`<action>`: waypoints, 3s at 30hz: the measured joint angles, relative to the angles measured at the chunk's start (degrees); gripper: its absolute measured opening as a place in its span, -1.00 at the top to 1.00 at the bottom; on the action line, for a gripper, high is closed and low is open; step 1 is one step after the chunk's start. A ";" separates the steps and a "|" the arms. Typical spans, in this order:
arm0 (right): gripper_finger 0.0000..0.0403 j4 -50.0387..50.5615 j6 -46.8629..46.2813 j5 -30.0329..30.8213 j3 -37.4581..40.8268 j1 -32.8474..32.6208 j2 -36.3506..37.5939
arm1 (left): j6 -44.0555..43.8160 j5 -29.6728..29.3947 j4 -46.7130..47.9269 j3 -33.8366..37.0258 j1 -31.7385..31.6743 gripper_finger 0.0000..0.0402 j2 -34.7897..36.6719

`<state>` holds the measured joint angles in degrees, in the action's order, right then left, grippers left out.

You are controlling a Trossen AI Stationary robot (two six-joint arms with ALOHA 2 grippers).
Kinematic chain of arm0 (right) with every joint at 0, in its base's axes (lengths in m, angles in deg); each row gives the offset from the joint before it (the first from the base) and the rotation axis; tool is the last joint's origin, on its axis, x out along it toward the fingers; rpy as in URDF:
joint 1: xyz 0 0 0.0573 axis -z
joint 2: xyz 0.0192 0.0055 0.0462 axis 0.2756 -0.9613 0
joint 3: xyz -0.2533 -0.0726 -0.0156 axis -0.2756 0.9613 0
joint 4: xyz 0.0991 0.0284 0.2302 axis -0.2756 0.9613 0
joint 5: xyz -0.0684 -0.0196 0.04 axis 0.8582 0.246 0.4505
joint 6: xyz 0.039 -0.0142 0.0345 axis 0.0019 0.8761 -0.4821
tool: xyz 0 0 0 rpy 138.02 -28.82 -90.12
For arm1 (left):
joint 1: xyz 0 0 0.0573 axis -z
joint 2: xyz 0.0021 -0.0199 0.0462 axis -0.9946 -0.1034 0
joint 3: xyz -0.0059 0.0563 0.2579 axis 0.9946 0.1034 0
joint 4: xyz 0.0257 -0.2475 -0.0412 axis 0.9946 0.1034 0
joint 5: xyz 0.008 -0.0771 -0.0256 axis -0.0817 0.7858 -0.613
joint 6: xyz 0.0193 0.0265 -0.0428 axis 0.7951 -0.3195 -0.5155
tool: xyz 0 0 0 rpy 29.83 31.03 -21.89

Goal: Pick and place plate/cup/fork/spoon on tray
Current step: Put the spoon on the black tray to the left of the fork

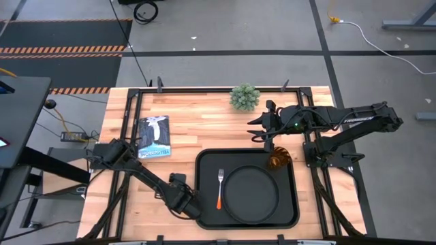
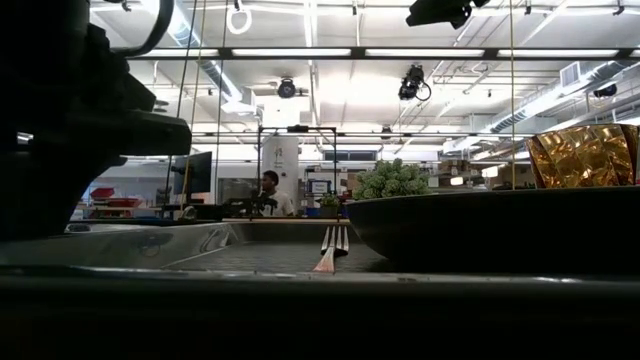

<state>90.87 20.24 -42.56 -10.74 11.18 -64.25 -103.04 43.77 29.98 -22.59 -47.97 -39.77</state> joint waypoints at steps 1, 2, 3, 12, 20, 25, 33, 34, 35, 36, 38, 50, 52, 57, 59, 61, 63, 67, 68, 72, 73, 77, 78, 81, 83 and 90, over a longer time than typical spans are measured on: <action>0.31 -0.02 -0.02 -0.04 0.00 0.00 0.01 | 0.09 0.18 -0.15 0.02 0.00 0.42 0.00; 0.31 -0.02 -0.02 -0.04 0.00 0.00 0.00 | 0.17 0.23 -0.29 0.02 0.00 0.47 0.00; 0.31 -0.02 -0.02 -0.08 0.00 0.00 0.00 | 0.23 0.23 -0.42 0.02 0.00 0.52 -0.02; 0.31 -0.06 0.00 -0.06 0.00 0.00 0.00 | 1.90 -0.15 -0.56 0.04 0.02 0.76 -0.09; 0.31 -0.54 0.00 -0.04 0.00 -0.02 0.00 | 2.74 -1.85 0.56 0.34 0.11 0.73 2.03; 0.31 -0.70 0.00 -0.04 0.00 -0.01 0.00 | 2.79 -1.94 3.72 0.45 -0.15 0.73 3.51; 0.31 -0.91 0.00 -0.02 0.00 0.00 0.00 | 4.34 -3.53 3.29 0.38 -1.22 0.73 4.56; 0.31 -0.91 0.00 0.00 0.00 0.00 0.02 | 4.69 -3.79 2.66 0.34 -1.46 0.73 4.80; 0.31 -0.94 0.00 -0.01 0.00 0.00 0.00 | 5.29 -4.29 2.26 0.34 -1.73 0.73 5.13; 0.31 -0.99 0.00 0.00 0.00 0.00 0.00 | 5.87 -4.72 1.88 0.32 -2.20 0.73 5.47; 0.31 -0.98 0.00 0.00 0.00 0.00 0.00 | 7.04 -5.91 1.06 0.28 -2.85 0.73 6.39; 0.31 -1.09 -0.01 0.05 0.00 0.00 0.02 | 18.17 -11.73 -15.44 -2.67 -8.07 0.73 6.65; 0.31 -1.14 -0.17 0.05 0.00 0.00 0.02 | 21.63 -10.93 -20.71 -2.67 -9.37 0.73 5.70; 0.31 -1.19 -0.17 0.04 0.00 0.00 0.02 | 28.33 -10.85 -27.27 -2.67 -12.16 0.73 4.74; 0.31 -0.74 -0.13 0.04 0.00 0.00 0.02 | 29.33 -11.45 -27.16 -2.69 -12.77 0.73 4.74; 0.31 -0.59 -0.13 0.04 0.00 0.00 0.02 | 29.48 -12.04 -25.93 -2.69 -13.07 0.73 4.74; 0.31 -0.43 -0.13 0.03 0.00 0.00 0.02 | 29.26 -12.08 -24.64 -2.69 -13.18 0.73 4.74; 0.31 -0.47 -0.17 0.01 0.00 0.00 0.02 | 27.21 -11.61 -22.07 -2.65 -13.15 0.73 3.31; 0.31 -0.52 -0.25 -0.09 0.00 0.00 0.02 | 26.66 -11.18 -22.15 -2.65 -13.14 0.73 2.97; 0.31 -0.71 -0.39 -0.97 -0.02 0.00 0.02 | 26.24 -8.54 -22.98 -2.65 -13.11 0.73 1.62; 0.31 -0.63 -0.37 -0.98 -0.02 -0.02 0.02 | 26.22 -8.24 -23.08 -2.67 -13.11 0.73 1.31; 0.31 -0.78 -0.39 -0.99 -0.02 -0.02 0.02 | 26.24 -7.33 -23.12 -2.69 -13.09 0.73 1.01; 0.31 -0.78 -0.39 -1.00 -0.02 -0.02 0.02 | 26.29 -7.33 -23.28 -2.72 -13.11 0.72 1.01; 0.31 -0.74 -0.39 -1.00 -0.02 -0.02 0.02 | 26.35 -7.35 -22.65 -2.72 -13.13 0.66 1.01; 0.31 -0.71 -0.39 -1.00 -0.02 -0.02 0.02 | 26.30 -7.35 -22.34 -2.72 -13.16 0.60 1.01; 0.31 -0.70 -0.39 -1.00 -0.02 -0.02 0.02 | 26.27 -6.55 -21.17 -2.72 -13.18 0.42 1.01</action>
<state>90.18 19.84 -43.56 -10.76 11.15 -64.23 -76.77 37.23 8.81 -25.30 -61.15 -38.76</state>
